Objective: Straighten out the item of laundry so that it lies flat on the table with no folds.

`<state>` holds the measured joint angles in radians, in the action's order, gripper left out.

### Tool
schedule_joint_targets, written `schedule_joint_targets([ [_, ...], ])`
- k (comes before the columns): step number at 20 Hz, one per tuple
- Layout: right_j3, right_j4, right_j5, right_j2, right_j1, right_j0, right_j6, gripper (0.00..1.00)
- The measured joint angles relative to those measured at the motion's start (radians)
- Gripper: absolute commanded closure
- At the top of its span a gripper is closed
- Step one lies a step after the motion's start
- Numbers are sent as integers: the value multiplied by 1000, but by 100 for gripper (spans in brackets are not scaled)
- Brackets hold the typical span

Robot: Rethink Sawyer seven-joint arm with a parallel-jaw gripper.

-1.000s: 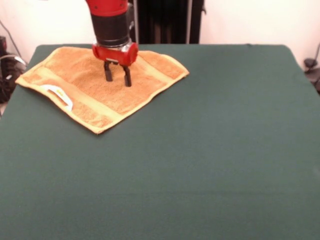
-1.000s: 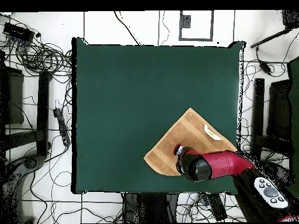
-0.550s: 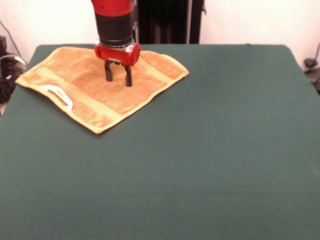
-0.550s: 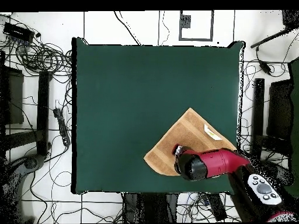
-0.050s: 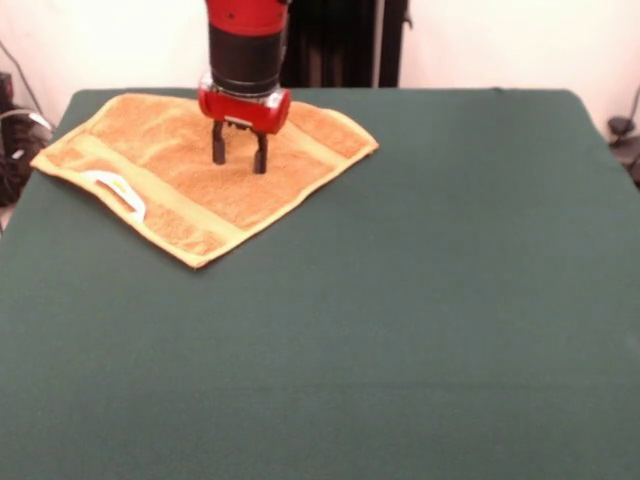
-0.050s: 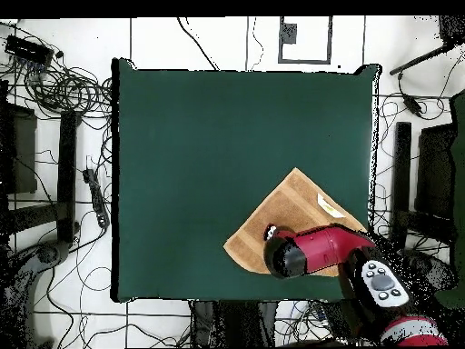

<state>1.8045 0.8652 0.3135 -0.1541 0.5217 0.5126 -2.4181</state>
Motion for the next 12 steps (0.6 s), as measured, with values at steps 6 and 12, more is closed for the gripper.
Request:
schedule_joint_targets([
  [6,-19,-4,-1,58,-4,-87,0,0],
  [12,-19,-55,-22,88,-13,-166,0,0],
])
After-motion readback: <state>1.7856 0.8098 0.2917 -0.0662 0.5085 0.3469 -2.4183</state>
